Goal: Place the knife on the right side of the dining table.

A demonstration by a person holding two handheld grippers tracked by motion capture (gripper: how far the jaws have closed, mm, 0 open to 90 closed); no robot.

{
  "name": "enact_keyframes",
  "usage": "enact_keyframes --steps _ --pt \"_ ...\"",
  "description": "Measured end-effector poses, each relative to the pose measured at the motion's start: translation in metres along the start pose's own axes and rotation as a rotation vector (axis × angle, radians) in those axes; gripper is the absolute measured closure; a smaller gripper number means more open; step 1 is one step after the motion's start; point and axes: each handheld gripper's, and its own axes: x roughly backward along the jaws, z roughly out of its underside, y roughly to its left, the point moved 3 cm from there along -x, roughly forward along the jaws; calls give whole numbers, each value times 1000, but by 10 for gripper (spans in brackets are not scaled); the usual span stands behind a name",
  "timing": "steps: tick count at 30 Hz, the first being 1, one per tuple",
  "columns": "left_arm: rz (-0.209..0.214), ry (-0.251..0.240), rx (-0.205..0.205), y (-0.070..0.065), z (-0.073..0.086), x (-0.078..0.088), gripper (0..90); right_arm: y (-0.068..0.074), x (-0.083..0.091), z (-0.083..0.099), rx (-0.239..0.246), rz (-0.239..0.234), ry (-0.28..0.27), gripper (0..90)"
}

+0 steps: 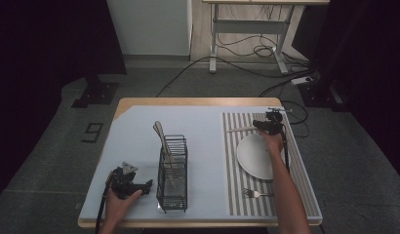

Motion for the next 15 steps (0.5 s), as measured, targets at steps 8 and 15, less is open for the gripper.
enact_keyframes --steps 8,15 --pt "0 0 2 0 0 0 0 18 34 7 33 -89 -66 396" --pt "-1 0 0 0 0 0 0 30 66 16 46 -162 -121 393"
